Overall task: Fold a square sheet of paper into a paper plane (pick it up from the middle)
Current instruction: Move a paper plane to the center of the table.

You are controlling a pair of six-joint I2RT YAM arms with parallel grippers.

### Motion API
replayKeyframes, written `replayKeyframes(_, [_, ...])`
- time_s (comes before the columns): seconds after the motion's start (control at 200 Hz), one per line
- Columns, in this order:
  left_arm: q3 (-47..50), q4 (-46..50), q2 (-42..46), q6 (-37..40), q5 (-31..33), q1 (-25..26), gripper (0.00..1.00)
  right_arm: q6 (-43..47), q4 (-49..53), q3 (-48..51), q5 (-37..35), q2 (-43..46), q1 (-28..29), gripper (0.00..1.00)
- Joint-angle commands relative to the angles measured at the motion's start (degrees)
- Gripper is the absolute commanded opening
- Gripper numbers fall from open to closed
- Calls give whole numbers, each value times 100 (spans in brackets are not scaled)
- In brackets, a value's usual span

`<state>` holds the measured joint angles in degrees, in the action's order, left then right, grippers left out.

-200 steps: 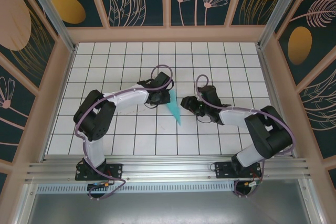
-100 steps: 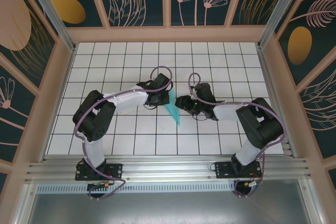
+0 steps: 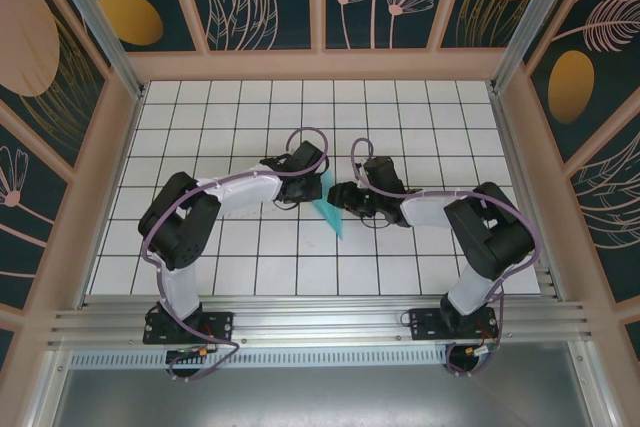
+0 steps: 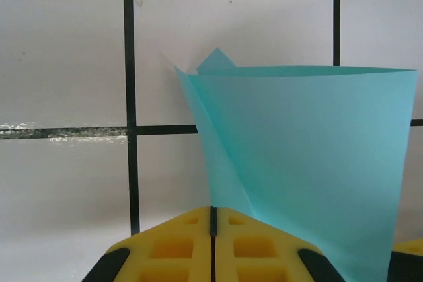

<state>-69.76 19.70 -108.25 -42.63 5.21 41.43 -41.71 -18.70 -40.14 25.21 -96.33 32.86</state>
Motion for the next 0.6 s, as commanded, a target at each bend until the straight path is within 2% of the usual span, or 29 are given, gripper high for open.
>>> replayKeyframes(0.0, [74, -2, 176, 102, 98, 1, 9, 272, 303, -128, -192, 27, 43, 49])
replayKeyframes(0.465, [91, -78, 155, 91, 35, 8, 9, 115, 513, 27, -559, 188, 67, 52])
replayKeyframes(0.595, [60, -72, 85, 78, -47, 6, 9, 168, 452, 23, -333, 123, 98, 51])
